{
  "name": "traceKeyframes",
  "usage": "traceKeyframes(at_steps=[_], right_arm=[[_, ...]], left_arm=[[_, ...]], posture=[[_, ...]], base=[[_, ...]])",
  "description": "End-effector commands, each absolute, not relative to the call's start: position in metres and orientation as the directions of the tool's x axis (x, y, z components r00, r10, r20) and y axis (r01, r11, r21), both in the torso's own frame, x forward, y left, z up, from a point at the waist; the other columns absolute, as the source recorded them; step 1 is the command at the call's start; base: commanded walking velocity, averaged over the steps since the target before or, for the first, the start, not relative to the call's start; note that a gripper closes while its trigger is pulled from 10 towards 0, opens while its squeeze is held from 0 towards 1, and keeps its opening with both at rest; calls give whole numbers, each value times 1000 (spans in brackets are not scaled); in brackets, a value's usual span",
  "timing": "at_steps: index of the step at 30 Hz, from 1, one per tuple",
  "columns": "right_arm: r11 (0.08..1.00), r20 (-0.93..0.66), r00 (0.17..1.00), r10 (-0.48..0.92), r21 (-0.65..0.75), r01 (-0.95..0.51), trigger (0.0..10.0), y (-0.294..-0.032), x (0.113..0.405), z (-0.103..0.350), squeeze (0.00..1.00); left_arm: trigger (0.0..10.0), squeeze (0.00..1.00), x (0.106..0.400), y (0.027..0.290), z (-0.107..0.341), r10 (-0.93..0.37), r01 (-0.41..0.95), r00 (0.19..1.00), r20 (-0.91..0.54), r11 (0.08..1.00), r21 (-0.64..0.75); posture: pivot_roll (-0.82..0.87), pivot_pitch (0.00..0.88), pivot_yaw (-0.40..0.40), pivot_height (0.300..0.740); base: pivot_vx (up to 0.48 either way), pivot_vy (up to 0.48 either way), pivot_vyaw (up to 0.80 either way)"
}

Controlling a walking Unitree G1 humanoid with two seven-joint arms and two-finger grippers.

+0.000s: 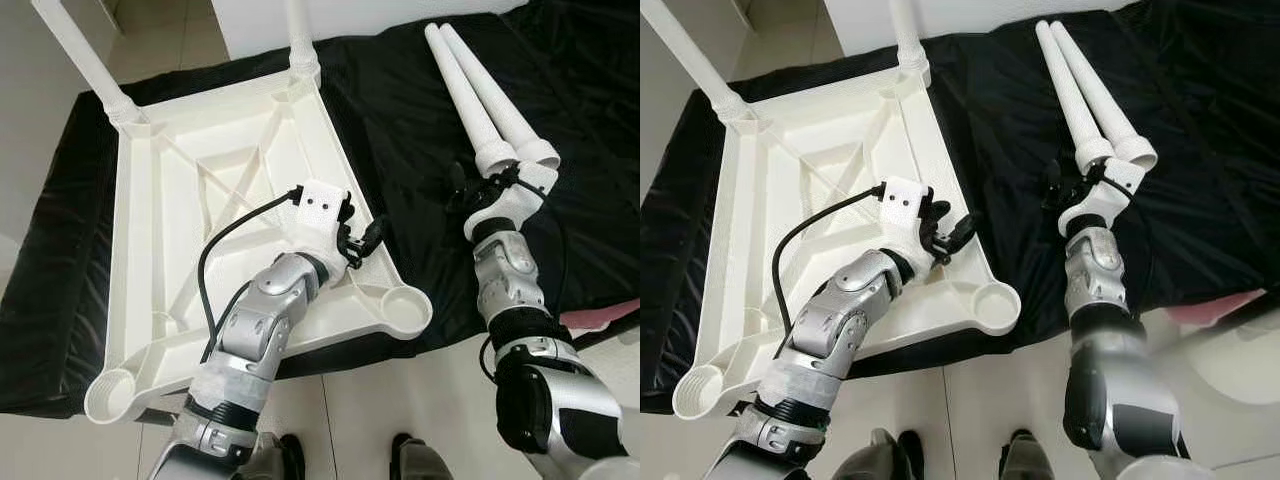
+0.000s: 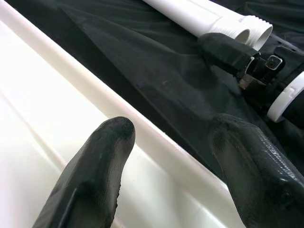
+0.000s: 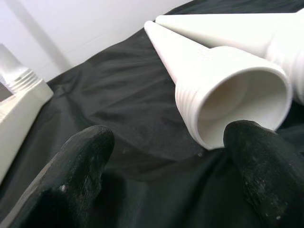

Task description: Building children table

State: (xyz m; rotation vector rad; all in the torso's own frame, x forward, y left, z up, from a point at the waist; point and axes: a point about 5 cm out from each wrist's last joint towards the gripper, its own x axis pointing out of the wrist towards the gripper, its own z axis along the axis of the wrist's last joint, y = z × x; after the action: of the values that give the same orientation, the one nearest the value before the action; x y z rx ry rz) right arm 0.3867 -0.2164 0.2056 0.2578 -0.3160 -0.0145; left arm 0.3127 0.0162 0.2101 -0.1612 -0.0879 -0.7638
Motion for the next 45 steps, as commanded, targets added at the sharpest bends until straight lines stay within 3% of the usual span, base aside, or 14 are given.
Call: traceKeyframes(at_steps=[1, 2, 5, 6, 15, 16, 17, 18, 20, 21, 29, 36, 45], right_arm=[[960, 292, 956, -20, 272, -63, 8314, -209, 390, 204, 0], [957, 305, 952, -17, 281, -72, 8941, -209, 390, 207, 0], [955, 313, 950, -17, 286, -77, 8510, -210, 390, 209, 0], [956, 317, 948, -12, 282, -82, 10000, -211, 392, 213, 0], [960, 305, 952, -9, 269, -76, 10000, -212, 400, 226, 0], [960, 297, 955, -7, 268, -77, 3451, -212, 403, 230, 0], [960, 297, 955, -7, 268, -77, 3451, -212, 403, 230, 0], [960, 293, 956, -5, 268, -77, 2157, -212, 404, 232, 0], [960, 293, 956, -5, 268, -77, 2157, -212, 404, 232, 0], [959, 294, 956, 5, 269, -88, 0, -212, 405, 235, 0], [957, 306, 950, 67, 249, -148, 0, -207, 405, 236, 0], [974, 298, 940, 168, 99, -206, 0, -193, 398, 215, 0], [982, 363, 919, 151, 50, -181, 0, -189, 388, 211, 0]], left_arm=[[10000, 0, 313, 23, 209, -638, 650, 760, 126, 751, -117], [10000, 0, 313, 23, 209, -636, 648, 761, 128, 752, -120], [10000, 0, 313, 22, 209, -635, 647, 762, 128, 752, -121], [10000, 0, 313, 22, 210, -635, 648, 762, 130, 752, -121], [10000, 0, 312, 22, 211, -635, 648, 761, 131, 751, -125], [10000, 0, 312, 22, 211, -634, 647, 762, 131, 752, -126], [10000, 0, 312, 22, 211, -634, 647, 762, 131, 752, -126], [10000, 0, 312, 22, 211, -633, 646, 763, 132, 753, -127], [10000, 0, 312, 22, 211, -633, 646, 763, 132, 753, -127], [10000, 0, 312, 21, 211, -632, 645, 764, 132, 753, -127], [10000, 0, 310, 22, 211, -621, 635, 772, 132, 762, -129], [10000, 0, 315, 32, 213, -578, 595, 803, 145, 791, -141], [10000, 0, 323, 35, 217, -553, 575, 817, 161, 803, -159]], posture=[[21, 231, 156, 740], [23, 223, 150, 740], [23, 223, 150, 740], [23, 218, 146, 740], [27, 214, 145, 740], [30, 218, 143, 740], [30, 218, 143, 740], [30, 218, 143, 740], [30, 218, 143, 740], [37, 217, 140, 740], [55, 212, 111, 740], [54, 186, 84, 740], [23, 156, 79, 740]], base=[[0, 0, 0], [0, 0, 0], [0, 0, 0], [0, 0, 0], [0, 0, 0], [0, 0, 0], [0, 0, 0], [0, 0, 0], [0, 0, 0], [0, 0, 0], [0, 0, 0], [0, 0, 0], [0, 0, 0]])
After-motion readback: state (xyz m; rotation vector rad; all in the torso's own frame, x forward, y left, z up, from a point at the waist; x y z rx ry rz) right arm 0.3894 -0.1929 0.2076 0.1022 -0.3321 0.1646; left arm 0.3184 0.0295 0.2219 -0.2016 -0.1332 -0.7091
